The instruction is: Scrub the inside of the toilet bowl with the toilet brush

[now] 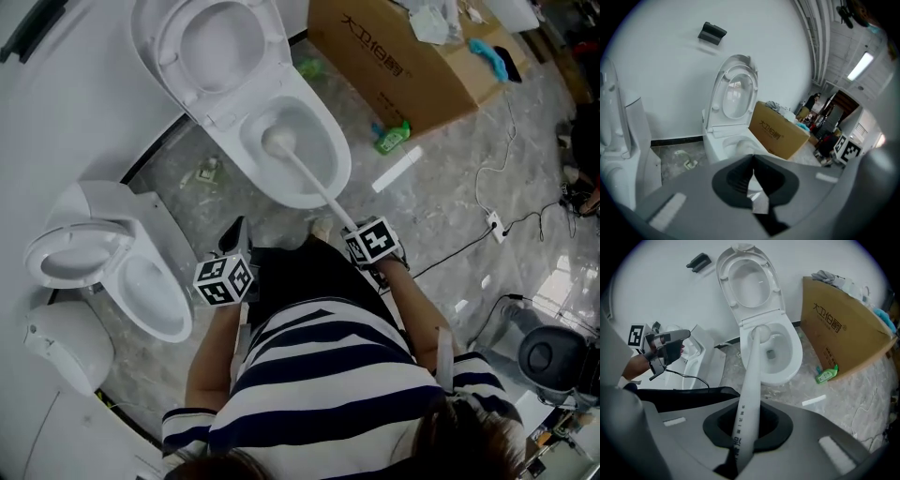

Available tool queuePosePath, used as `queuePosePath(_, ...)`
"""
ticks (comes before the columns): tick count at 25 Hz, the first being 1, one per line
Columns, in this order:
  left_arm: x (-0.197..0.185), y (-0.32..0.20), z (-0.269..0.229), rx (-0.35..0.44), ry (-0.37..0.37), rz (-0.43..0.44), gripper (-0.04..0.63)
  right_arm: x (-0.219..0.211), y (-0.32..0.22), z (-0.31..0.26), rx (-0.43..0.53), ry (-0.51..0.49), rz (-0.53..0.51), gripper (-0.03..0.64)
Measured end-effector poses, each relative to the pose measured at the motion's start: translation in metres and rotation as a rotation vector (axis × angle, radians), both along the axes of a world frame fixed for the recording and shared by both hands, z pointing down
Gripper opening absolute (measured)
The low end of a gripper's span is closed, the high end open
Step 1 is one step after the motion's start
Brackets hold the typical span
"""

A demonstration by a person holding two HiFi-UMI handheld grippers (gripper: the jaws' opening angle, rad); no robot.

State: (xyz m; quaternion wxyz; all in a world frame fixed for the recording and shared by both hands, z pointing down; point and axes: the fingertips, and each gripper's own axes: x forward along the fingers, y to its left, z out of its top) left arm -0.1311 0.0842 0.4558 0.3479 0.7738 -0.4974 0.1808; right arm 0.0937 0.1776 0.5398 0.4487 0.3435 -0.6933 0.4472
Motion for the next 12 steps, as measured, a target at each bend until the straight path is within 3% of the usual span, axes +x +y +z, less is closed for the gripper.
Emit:
queuePosePath(7,0.022,-0.019,0.025,-0.038,-0.024,-0.098,0.000,0.026,-0.043,0.037,-0.056,0.031,-0.175,0.025)
queuePosePath(12,0.039,-0.018,0.045,-0.086,-0.049,-0.085,0.000,0.033,-0.070,0.065,-0.090,0.070,-0.281,0.025)
